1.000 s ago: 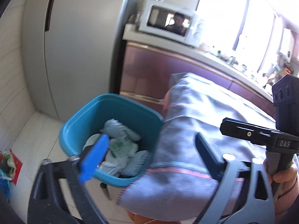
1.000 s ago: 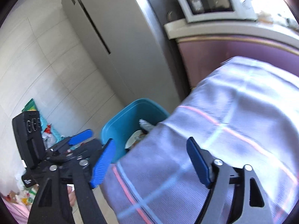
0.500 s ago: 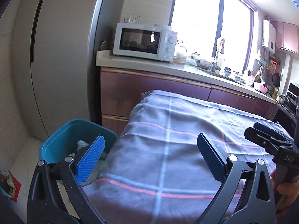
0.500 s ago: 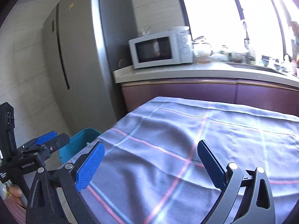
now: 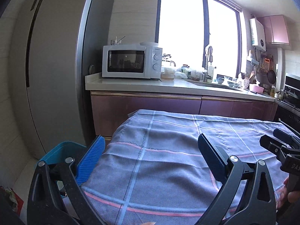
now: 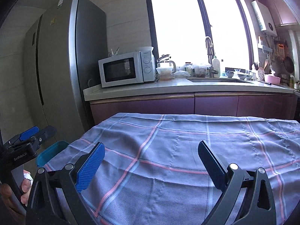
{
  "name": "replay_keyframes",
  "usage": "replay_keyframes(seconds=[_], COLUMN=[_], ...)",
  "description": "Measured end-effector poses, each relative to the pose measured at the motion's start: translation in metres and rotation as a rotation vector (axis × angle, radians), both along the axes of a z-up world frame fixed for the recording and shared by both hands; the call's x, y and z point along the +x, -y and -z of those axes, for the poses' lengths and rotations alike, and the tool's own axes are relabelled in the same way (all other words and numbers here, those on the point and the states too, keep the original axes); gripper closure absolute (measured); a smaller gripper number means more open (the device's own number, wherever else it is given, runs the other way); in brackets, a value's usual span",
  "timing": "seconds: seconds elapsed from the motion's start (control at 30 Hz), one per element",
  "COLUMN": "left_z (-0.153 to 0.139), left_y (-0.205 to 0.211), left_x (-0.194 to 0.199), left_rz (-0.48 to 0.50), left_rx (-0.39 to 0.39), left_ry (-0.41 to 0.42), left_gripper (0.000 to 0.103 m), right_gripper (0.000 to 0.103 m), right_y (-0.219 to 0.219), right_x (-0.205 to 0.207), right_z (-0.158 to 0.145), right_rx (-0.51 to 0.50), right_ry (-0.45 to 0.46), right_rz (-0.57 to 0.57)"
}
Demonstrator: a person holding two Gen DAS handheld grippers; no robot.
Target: Collect trash
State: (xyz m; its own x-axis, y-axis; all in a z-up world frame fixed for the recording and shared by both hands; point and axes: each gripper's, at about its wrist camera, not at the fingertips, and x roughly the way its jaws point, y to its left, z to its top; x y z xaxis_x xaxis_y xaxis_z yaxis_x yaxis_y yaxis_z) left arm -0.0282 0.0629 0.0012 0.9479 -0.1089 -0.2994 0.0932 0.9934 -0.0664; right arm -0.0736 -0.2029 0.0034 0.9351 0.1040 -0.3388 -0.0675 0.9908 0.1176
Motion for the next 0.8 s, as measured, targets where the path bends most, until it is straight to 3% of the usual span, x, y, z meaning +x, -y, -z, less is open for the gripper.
replay_keyframes(seconds=[0.8], left_z=[0.001], left_y=[0.018], left_x=[-0.008], left_rz=[-0.002], left_rx=[0.019], left_ry=[0.049], left_gripper=[0.006], right_gripper=[0.007], right_y=[0.027], right_x=[-0.031], right_z=[-0.005], right_rx=[0.005], right_ry=[0.079], right_rz=[0.092])
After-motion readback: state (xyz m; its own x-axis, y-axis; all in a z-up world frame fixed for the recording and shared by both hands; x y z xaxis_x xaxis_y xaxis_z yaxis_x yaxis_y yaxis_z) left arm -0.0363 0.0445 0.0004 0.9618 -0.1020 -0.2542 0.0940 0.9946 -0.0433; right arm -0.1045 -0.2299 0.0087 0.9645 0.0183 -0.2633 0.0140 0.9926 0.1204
